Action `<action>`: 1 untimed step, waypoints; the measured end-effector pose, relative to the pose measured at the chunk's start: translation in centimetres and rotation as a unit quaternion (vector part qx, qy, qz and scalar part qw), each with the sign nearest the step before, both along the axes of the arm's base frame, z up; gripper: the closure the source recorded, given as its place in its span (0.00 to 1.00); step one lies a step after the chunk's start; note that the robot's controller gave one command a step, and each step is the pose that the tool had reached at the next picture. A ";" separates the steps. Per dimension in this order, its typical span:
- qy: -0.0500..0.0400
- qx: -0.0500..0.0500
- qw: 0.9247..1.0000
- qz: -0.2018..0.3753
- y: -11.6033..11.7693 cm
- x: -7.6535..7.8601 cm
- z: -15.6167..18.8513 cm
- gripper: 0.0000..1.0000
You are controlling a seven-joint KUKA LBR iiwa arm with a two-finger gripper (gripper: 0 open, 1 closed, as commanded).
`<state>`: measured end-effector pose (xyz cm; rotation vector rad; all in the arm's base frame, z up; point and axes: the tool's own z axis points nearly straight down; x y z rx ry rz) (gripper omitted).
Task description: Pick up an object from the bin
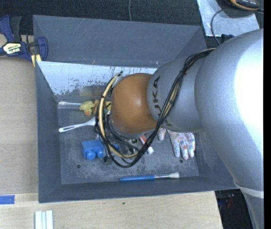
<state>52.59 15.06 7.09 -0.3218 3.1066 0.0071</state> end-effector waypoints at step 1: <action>0.002 -0.001 1.000 0.008 -0.2 1.3 6.1 1.00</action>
Offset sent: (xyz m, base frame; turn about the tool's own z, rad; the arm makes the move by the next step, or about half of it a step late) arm 0.0095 -0.0108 0.1269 0.0083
